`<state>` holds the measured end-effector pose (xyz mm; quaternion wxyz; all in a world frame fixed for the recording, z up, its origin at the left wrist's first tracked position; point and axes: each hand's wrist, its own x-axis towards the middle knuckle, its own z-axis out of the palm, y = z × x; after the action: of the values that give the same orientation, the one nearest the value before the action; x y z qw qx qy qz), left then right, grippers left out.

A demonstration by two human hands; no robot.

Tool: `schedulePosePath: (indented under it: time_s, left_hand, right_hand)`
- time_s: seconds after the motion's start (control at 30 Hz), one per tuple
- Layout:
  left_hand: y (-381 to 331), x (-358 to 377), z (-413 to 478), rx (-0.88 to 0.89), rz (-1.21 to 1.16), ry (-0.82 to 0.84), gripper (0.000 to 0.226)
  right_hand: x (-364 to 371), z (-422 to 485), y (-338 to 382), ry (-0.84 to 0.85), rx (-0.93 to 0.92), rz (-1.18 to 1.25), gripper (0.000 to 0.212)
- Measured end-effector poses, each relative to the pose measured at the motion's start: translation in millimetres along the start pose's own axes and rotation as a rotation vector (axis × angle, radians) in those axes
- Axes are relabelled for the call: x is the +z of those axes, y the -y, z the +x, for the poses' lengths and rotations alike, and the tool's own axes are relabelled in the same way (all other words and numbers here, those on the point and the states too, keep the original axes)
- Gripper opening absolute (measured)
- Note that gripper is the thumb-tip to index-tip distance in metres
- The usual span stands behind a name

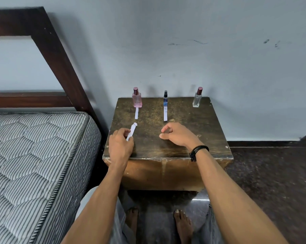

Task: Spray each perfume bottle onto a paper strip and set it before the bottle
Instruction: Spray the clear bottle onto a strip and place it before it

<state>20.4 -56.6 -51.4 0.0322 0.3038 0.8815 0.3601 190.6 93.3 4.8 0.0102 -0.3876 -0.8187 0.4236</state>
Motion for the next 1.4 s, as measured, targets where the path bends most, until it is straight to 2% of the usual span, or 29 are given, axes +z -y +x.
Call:
schedulePosePath:
  time_s: [0.47,0.63,0.93,1.03,1.2,1.4]
  left_hand:
    - [-16,-4,-1,-0.123,-0.379,0.004,0.020]
    - [-17,-7,0,-0.189,-0.560,0.018,0.025]
    - [-27,4,0,-0.388,-0.947,0.057,0.023]
    - [-34,8,2,-0.368,-1.009,0.080,0.022]
    - [-40,8,-1,-0.436,-1.124,0.132,0.022]
    - [-40,8,1,-0.404,-1.103,0.238,0.019]
  right_hand:
    - [19,3,12,0.019,-0.059,-0.119,0.025]
    - [26,5,18,-0.014,-0.101,-0.141,0.024]
    - [38,10,31,-0.094,-0.211,-0.095,0.020]
    - [40,9,31,-0.111,-0.228,-0.064,0.022]
    - [44,12,32,-0.127,-0.209,0.011,0.026]
    - [47,14,30,-0.149,-0.166,0.078,0.029]
